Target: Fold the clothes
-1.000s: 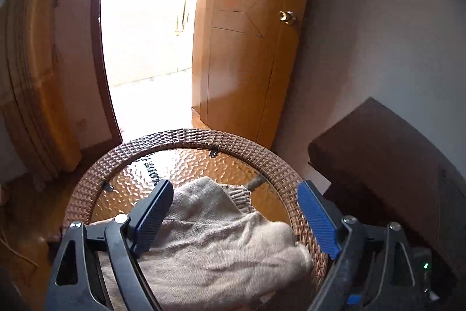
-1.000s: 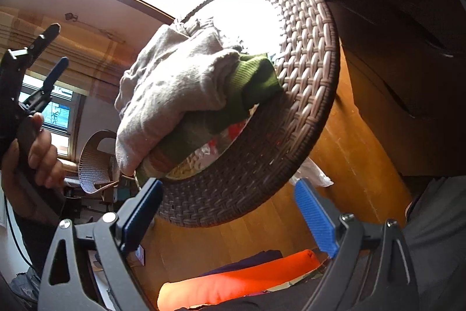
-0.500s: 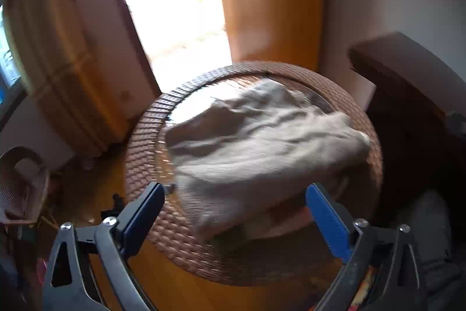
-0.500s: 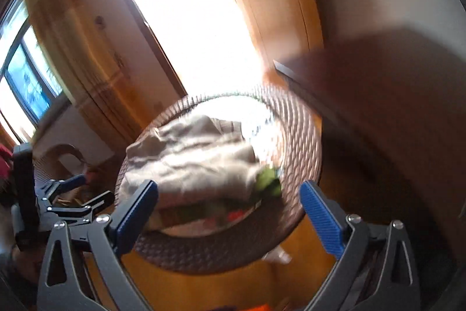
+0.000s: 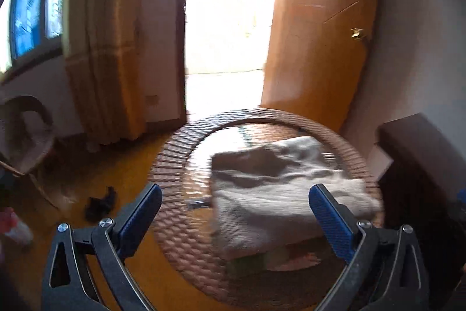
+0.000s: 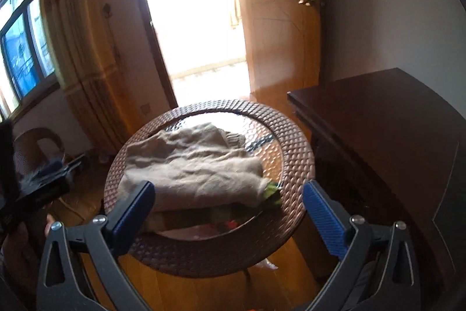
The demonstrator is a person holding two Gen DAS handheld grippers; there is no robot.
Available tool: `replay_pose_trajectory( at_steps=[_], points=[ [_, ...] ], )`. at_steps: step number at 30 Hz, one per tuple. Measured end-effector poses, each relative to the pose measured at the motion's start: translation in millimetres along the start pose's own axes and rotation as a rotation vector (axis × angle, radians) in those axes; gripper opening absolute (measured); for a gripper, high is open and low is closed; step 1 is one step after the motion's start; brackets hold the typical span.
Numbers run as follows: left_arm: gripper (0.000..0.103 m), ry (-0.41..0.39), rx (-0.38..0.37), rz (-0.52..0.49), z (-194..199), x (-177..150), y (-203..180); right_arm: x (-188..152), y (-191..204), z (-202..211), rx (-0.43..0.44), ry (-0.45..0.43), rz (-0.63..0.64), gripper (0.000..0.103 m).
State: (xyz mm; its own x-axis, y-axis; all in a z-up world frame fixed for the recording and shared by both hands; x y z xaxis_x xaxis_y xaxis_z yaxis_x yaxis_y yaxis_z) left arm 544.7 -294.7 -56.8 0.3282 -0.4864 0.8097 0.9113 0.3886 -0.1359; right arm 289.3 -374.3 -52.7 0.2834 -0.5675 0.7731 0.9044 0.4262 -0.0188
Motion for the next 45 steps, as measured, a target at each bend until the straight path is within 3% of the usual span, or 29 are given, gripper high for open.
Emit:
replay_pose_trajectory(
  at_steps=[3,7,45],
  points=[
    [0.102,-0.003,0.030,-0.035,0,-1,-8,0,16,2,-0.009,-0.020,0.080,0.103],
    [0.102,0.017,0.018,-0.083,-4,-12,-23,0,14,-1,-0.006,-0.016,0.058,0.103],
    [0.102,-0.035,0.035,-0.050,-3,-4,-13,-5,18,0,0.035,-0.007,0.058,0.103]
  ],
)
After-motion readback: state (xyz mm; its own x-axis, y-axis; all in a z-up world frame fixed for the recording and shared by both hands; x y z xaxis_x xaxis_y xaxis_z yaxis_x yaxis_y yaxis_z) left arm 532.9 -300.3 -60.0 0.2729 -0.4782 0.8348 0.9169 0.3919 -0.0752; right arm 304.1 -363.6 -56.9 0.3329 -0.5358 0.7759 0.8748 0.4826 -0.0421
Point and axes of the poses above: each gripper's, at about its wrist camera, not at the fingertips, and z roughly against the way its jaws point, y to its left, x to its top, the point moved 7 cm from there along -z, roughly the way its jaws point, and after that the axes turned 9 degrees about -x, right-handed, at the moved point
